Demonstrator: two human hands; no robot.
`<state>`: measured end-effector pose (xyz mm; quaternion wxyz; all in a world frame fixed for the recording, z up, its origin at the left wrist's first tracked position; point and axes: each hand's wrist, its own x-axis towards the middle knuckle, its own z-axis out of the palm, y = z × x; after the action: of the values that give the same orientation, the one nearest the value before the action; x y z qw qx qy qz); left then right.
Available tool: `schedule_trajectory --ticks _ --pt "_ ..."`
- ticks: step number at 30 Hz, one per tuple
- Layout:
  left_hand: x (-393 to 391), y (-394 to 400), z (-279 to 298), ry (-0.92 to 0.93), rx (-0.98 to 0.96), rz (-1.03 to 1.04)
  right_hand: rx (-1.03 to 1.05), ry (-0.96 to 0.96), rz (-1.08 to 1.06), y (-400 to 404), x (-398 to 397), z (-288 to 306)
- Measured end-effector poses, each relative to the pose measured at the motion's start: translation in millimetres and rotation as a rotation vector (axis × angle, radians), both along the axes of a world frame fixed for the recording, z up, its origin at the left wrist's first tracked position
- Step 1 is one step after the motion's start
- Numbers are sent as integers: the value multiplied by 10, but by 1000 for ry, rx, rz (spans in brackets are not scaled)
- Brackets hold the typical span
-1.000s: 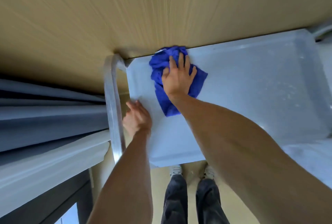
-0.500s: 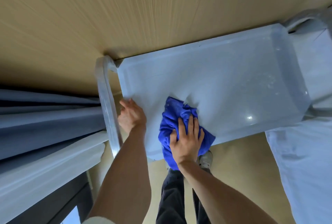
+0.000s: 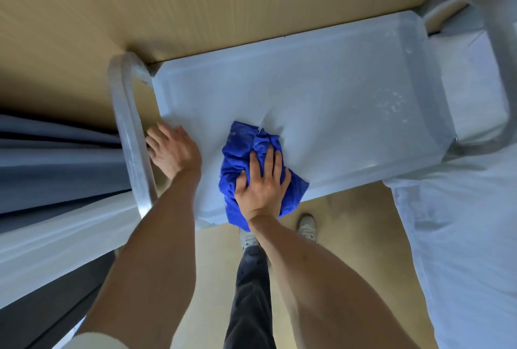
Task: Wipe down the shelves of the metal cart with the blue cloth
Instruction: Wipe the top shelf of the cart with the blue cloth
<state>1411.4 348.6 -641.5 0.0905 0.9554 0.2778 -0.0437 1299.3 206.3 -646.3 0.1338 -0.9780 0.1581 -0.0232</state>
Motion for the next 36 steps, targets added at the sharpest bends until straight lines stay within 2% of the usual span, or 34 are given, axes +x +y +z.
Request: schedule_trajectory --ticks 2,5,10,15,18,21,24,26,31,33,36 --pt "52 -53 28 -13 57 -197 13 9 -4 -17 -7 -3" --pt "251 -307 20 -32 -21 -430 25 32 12 -66 -26 -5" --pt "490 -725 -86 -37 -182 -249 43 0 -8 -236 302 -74" --pt "481 -744 -189 -74 -198 -198 19 -120 40 -726 1520 -236" --pt "505 -742 -237 -79 -175 -210 28 -122 -118 -660 2280 -265" --pt "507 -762 -245 -90 -156 -199 66 -148 -232 -542 2569 -246" --pt "530 -773 -218 -63 -155 -199 63 -163 -157 -591 2382 -181" --pt "515 -772 -184 -41 -160 -200 69 -138 -96 -660 1987 -134" --pt "496 -788 -61 6 -142 -210 57 -4 -4 -801 217 0" --pt "506 -730 49 21 -149 -244 21 45 72 -895 -249 54" --pt "566 -445 261 50 -90 -366 -38 44 226 -1038 -237 39"
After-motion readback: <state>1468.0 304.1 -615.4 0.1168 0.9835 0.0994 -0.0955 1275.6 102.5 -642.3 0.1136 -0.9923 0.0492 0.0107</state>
